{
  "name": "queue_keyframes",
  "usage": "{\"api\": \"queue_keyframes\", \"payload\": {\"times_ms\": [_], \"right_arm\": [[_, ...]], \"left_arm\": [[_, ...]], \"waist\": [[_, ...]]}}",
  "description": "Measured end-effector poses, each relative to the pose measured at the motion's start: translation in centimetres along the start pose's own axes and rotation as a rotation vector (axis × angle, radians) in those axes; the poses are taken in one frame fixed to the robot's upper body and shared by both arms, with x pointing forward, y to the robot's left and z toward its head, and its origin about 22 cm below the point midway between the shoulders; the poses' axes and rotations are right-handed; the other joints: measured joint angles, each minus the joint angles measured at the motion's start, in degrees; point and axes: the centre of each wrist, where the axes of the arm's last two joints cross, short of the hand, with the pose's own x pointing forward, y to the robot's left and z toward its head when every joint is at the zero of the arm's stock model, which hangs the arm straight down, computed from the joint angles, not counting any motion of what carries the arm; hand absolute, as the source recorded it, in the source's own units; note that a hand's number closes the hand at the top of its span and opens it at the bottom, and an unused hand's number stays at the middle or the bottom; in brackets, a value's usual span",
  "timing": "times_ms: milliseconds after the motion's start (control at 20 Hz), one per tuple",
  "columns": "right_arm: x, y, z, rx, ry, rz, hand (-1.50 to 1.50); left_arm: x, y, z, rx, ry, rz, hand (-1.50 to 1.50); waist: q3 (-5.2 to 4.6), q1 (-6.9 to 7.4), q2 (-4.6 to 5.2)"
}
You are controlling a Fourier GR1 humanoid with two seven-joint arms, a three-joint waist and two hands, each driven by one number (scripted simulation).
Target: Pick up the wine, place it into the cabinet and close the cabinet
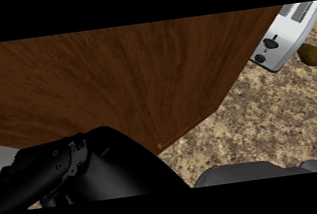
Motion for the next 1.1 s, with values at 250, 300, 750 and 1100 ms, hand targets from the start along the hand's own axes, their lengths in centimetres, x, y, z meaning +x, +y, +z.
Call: {"api": "queue_keyframes", "payload": {"times_ms": [250,300,750,1100], "right_arm": [[0.4,-0.5,-4.8,-0.048,-0.021,0.091,1.5],[0.2,-0.8,-5.7,-0.06,-0.024,0.117,1.5],[-1.4,-6.3,-10.6,-0.142,0.013,0.17,1.5],[-3.1,-8.3,-12.0,-0.109,-0.007,0.18,1.5]], "left_arm": [[-0.1,-0.2,0.1,0.01,-0.001,-0.005,-1.5],[0.0,-0.3,0.0,0.009,-0.003,-0.006,-1.5],[-0.2,-0.2,-0.1,0.026,-0.017,-0.024,-1.5],[0.1,-0.4,-0.6,0.017,-0.017,-0.032,-1.5]], "waist": [[0.05,-0.32,-0.08],[0.06,-0.43,-0.07],[0.1,-1.11,-0.12],[0.13,-1.06,-1.37]]}}
